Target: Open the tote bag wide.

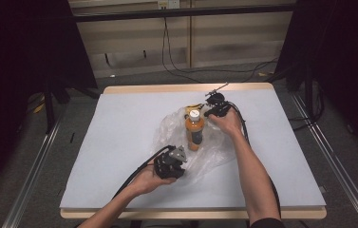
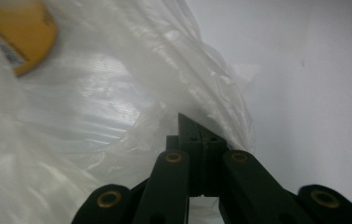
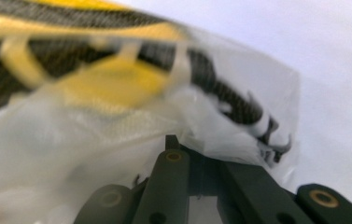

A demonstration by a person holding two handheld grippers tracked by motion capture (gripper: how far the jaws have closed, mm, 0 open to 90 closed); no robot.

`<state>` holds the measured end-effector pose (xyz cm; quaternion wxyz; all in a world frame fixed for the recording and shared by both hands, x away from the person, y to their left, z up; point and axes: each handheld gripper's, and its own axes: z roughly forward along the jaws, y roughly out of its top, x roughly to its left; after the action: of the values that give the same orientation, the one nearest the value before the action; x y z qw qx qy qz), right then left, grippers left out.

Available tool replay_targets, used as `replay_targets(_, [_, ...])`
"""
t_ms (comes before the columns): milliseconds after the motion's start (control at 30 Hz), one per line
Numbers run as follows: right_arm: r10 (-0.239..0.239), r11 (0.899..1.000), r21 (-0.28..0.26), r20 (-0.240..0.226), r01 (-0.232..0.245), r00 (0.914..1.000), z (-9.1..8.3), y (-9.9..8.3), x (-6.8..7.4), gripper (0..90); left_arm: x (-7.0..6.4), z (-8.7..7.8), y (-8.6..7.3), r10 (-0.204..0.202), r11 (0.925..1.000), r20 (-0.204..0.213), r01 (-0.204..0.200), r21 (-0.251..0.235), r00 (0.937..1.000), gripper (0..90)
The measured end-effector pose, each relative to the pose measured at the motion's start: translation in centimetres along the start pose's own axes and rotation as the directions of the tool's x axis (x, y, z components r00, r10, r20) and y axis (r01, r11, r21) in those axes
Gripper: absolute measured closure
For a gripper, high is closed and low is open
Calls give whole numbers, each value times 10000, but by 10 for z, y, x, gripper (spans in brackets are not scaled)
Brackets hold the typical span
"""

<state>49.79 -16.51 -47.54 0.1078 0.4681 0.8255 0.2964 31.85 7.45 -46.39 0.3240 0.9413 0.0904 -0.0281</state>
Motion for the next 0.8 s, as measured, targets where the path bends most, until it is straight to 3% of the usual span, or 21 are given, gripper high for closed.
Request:
replay_targets(67, [-361, 9993, -137, -447, 355, 9983, -4, -2, 3, 900, 8, -6, 2, -238, 9988, -130, 232, -424, 9996, 900])
replay_targets(133, [-564, 9968, -612, -968, 507, 9937, -15, -4, 7, 900, 16, -16, 7, -594, 9938, -153, 577, -954, 9981, 900])
replay_targets(167, [-681, 9960, -650, -954, 620, 9931, -19, -5, 9, 900, 19, -22, 10, -700, 9896, -260, 662, -1275, 9972, 900])
replay_targets(200, [-809, 9948, -712, -1081, 735, 9908, -27, -7, 12, 900, 22, -26, 13, -563, 9911, -362, 515, -1224, 9978, 900])
replay_targets(267, [-957, 9920, -969, -1515, 816, 9838, -37, -10, 13, 900, 28, -33, 17, -794, 9853, -480, 711, -1556, 9957, 900])
replay_targets(367, [-1327, 9871, -1124, -1786, 1137, 9749, -49, -16, 22, 900, 41, -38, 21, -925, 9846, -891, 778, -1567, 9917, 900])
replay_targets(467, [-1746, 9808, -1224, -2046, 1518, 9632, -53, -25, 34, 900, 58, -37, 20, -1418, 9773, -1221, 1193, -1749, 9823, 900])
replay_targets(533, [-2054, 9778, -845, -2049, 1917, 9570, -48, -35, 39, 900, 71, -29, 17, -1662, 9783, -1443, 1447, -1484, 9755, 900])
replay_targets(567, [-2073, 9778, -739, -2033, 1961, 9569, -45, -39, 40, 900, 75, -26, 16, -1732, 9791, -1645, 1516, -1356, 9711, 900])
replay_targets(600, [-2025, 9789, -691, -2084, 1922, 9568, -44, -43, 40, 900, 82, -21, 13, -2056, 9743, -1797, 1840, -1297, 9620, 900])
replay_targets(667, [-1850, 9824, -667, -2133, 1746, 9593, -41, -52, 38, 900, 90, -14, 7, -2505, 9628, -1836, 2249, -1495, 9506, 900])
replay_targets(800, [-1894, 9819, -445, -2092, 1842, 9594, -43, -69, 34, 900, 99, -5, -2, -2821, 9548, -1947, 2549, -1531, 9394, 900])
